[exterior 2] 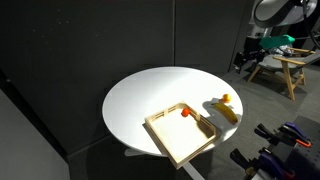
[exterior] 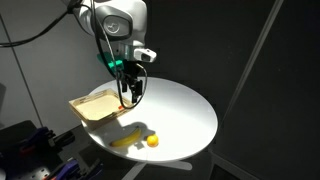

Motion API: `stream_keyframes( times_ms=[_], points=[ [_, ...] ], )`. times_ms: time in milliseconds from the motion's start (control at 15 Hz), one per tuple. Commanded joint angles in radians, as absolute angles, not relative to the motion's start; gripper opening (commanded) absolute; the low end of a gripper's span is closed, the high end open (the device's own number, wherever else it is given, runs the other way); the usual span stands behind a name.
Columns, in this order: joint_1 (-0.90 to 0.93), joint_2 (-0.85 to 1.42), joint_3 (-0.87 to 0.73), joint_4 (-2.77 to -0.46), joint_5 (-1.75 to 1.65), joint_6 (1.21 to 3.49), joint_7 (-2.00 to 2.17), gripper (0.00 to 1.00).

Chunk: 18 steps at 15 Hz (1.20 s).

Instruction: Put the banana in the box

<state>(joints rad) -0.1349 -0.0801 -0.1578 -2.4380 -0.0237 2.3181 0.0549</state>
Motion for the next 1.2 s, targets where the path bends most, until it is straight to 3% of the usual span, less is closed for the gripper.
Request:
stream_keyframes(
  times_ms=[0, 1133],
  points=[
    [-0.14, -0.08, -0.152, -2.437, -0.023, 2.316, 0.054, 1.0],
    [-0.145, 0.063, -0.16, -2.457, -0.017, 2.513, 0.033, 1.0]
  ],
)
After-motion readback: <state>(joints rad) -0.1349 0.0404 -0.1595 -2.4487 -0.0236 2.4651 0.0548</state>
